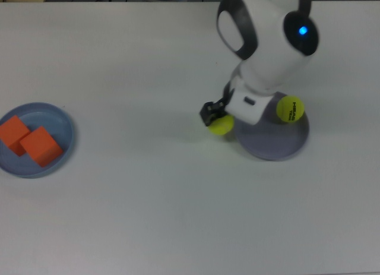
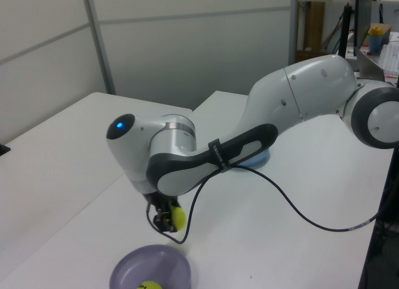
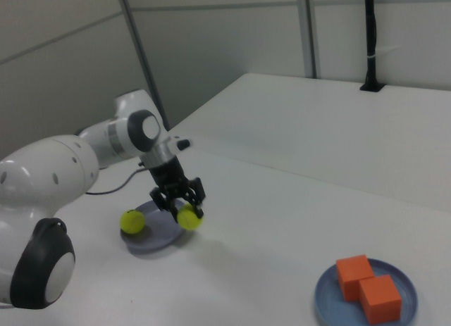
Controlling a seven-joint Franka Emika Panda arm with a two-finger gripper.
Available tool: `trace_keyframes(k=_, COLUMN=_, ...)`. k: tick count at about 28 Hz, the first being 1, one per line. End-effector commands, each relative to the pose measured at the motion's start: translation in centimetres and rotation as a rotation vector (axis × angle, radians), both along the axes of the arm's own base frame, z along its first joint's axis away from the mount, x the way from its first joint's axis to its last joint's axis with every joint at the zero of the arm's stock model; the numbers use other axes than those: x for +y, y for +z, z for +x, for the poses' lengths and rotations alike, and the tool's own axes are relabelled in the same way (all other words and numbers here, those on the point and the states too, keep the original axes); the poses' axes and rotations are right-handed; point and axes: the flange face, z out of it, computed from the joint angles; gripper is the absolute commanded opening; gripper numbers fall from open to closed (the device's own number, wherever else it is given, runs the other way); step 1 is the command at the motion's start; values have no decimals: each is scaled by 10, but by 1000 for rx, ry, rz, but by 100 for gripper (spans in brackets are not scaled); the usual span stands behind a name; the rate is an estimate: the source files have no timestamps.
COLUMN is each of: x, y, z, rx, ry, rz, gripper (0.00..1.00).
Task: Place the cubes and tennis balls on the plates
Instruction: 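Lower the second tennis ball onto the lavender plate and release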
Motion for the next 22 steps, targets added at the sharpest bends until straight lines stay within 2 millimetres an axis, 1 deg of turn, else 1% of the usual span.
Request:
trace_keyframes(k=1, x=39, y=13, z=-22, rx=-34, ry=-23, rz=26, gripper=71)
trace_keyframes(k=2, x=43, y=13, z=-25, rx=-41, ry=-42, rz=27, gripper=100)
trace_keyframes(k=5, x=61, y=14, z=-37, rx=-57, ry=-67, rz=28, gripper=100)
trace_keyframes(k=6, x=63, y=16, z=-39, rx=-59, ry=-66, rz=30, gripper=100)
trace_keyframes(k=11, x=66, y=30, z=-44, rx=-52, ry=-68, rz=55, gripper=100)
trace_keyframes(k=14, x=62, y=51, z=-46, rx=-53, ry=-74, rz=86, gripper=100)
trace_keyframes(k=15, x=57, y=70, z=-47, rx=-59, ry=-72, rz=104, gripper=100)
trace_keyframes(k=19, x=29, y=111, z=-41, rx=-89, ry=-107, rz=140, gripper=100)
trace_keyframes(k=20, x=4, y=132, z=-33, rx=-103, ry=-133, rz=153, gripper=100)
trace_keyframes(k=22, x=-24, y=153, z=-26, rx=-110, ry=-151, rz=172, gripper=100)
